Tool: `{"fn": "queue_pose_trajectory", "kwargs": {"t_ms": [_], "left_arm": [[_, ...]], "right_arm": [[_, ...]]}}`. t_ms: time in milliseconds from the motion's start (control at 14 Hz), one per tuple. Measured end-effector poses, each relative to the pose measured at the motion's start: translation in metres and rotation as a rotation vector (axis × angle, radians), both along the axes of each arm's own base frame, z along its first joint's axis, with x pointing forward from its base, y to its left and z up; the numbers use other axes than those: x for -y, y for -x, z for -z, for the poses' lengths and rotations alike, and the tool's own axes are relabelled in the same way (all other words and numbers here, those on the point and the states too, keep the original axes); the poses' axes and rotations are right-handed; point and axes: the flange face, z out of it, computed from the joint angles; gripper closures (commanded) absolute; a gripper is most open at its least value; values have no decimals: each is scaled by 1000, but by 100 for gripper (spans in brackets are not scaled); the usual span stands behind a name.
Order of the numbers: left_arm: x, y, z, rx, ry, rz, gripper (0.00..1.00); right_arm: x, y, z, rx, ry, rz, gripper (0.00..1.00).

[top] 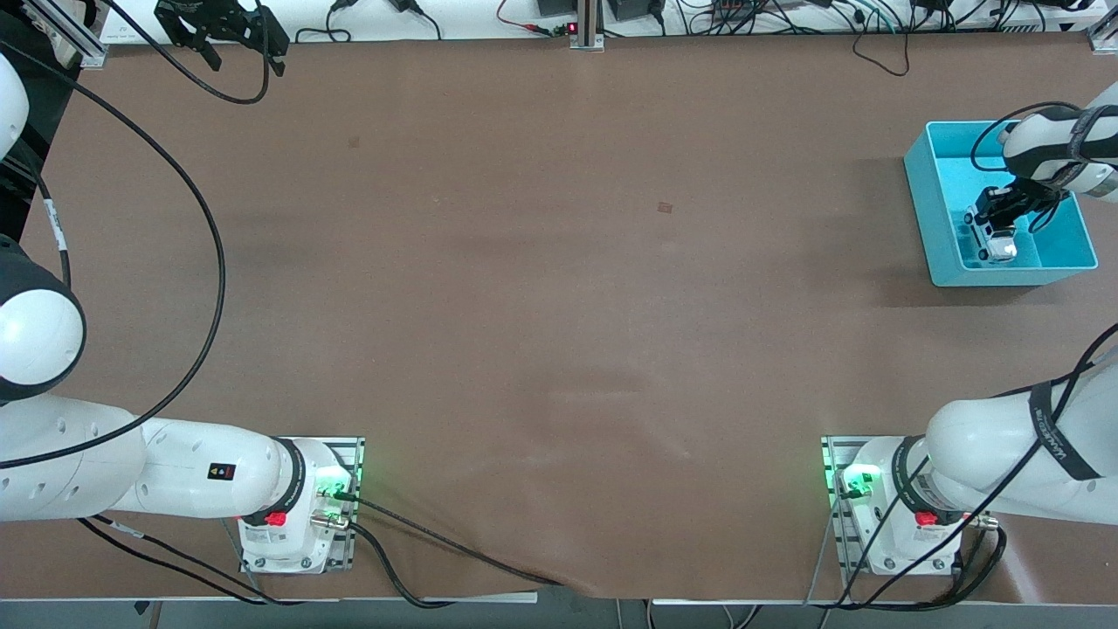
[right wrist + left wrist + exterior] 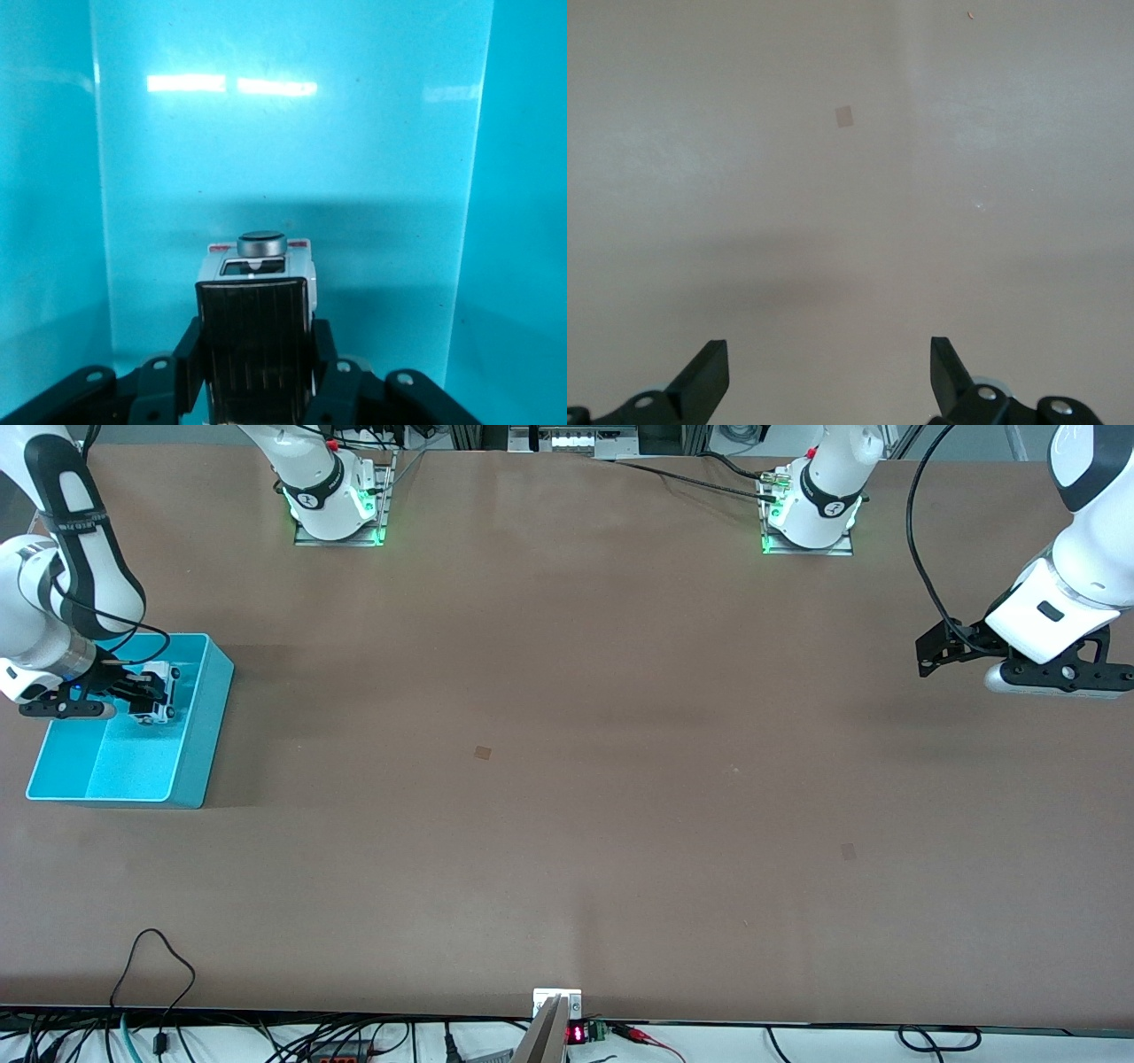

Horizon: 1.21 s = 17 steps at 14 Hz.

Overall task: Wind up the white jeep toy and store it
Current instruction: 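Lower the jeep into the cyan bin and open the right gripper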

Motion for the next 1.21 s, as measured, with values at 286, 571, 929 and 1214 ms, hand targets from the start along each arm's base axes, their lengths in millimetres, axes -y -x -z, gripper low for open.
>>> {"fn": "queue_pose_trajectory", "kwargs": {"t_ms": [286,571,929,1214], "left_arm": [[0,0,0,-3,0,0,0],[0,0,0,-4,0,0,0],[4,0,-4,4,0,7,0],[5,0,-4,4,0,9,0]], "right_arm": [[4,4,18,-17,-1,8,63],[3,1,16,-11,1,4,0],[-7,-19,-24,60,17,-47,0],[-35,-40,-80,43,-19,-111,0]]}}
